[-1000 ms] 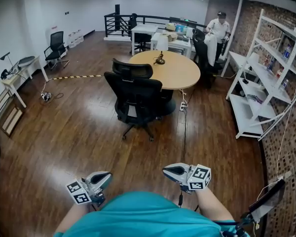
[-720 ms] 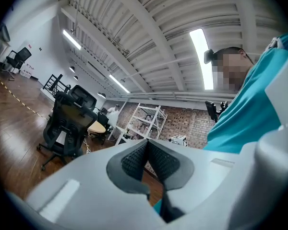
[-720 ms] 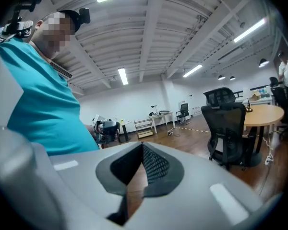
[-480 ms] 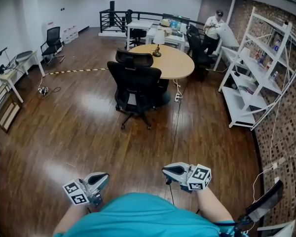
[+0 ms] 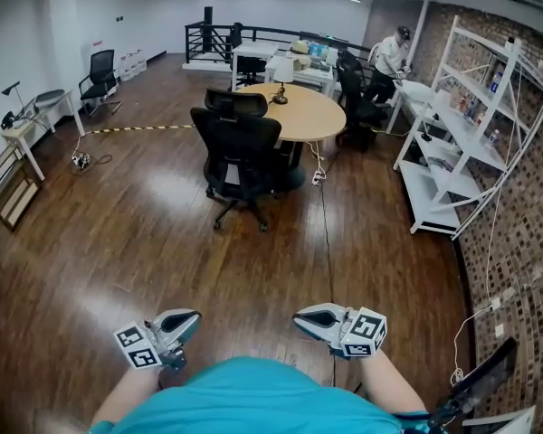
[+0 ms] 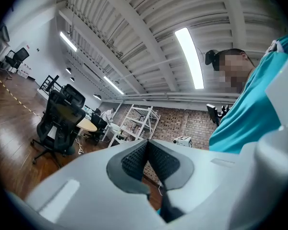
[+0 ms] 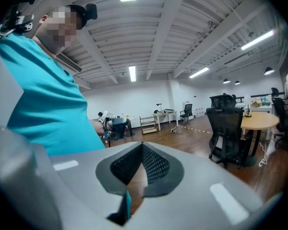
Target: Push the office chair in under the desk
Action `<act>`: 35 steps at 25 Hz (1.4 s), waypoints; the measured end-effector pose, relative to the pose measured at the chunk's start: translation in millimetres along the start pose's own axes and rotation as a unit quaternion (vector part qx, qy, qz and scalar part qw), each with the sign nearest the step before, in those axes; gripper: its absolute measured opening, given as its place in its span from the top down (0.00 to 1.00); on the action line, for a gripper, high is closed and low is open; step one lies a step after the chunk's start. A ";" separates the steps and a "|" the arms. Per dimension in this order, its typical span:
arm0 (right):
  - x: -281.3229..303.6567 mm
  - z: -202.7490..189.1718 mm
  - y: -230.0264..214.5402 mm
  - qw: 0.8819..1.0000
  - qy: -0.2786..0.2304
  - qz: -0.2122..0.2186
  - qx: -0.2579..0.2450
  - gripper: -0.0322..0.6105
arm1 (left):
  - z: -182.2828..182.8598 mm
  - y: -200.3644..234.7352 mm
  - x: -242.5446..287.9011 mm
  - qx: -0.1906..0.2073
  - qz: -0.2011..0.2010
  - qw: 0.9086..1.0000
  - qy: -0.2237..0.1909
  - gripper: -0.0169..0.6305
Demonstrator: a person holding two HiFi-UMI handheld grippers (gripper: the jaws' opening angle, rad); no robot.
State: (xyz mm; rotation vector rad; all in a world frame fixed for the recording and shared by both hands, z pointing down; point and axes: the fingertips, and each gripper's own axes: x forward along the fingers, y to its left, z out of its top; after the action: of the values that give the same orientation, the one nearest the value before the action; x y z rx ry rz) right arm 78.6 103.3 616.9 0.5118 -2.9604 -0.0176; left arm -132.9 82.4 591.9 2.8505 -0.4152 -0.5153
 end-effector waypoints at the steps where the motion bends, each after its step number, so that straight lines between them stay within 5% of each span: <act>1: -12.7 -3.1 9.0 1.000 0.002 0.005 -0.003 0.95 | -9.3 -15.1 5.4 -0.002 0.001 1.000 0.000 0.93; 9: -77.2 -19.2 69.5 0.999 -0.014 0.038 -0.004 0.95 | -67.4 -119.7 18.1 0.003 0.028 0.999 0.019 0.93; 22: -43.3 10.8 145.7 0.998 -0.045 0.032 0.022 0.95 | -27.9 -187.4 -74.4 0.032 0.064 0.997 0.006 0.93; 35: -23.3 33.3 161.7 0.995 -0.088 0.005 0.048 0.95 | -0.5 -208.8 -115.9 0.047 0.081 0.995 -0.023 0.93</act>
State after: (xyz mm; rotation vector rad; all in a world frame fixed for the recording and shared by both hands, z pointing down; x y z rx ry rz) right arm 41.8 263.1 586.5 0.5339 -3.1489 0.0841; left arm -187.6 314.2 574.4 2.8657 -0.6899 -0.5446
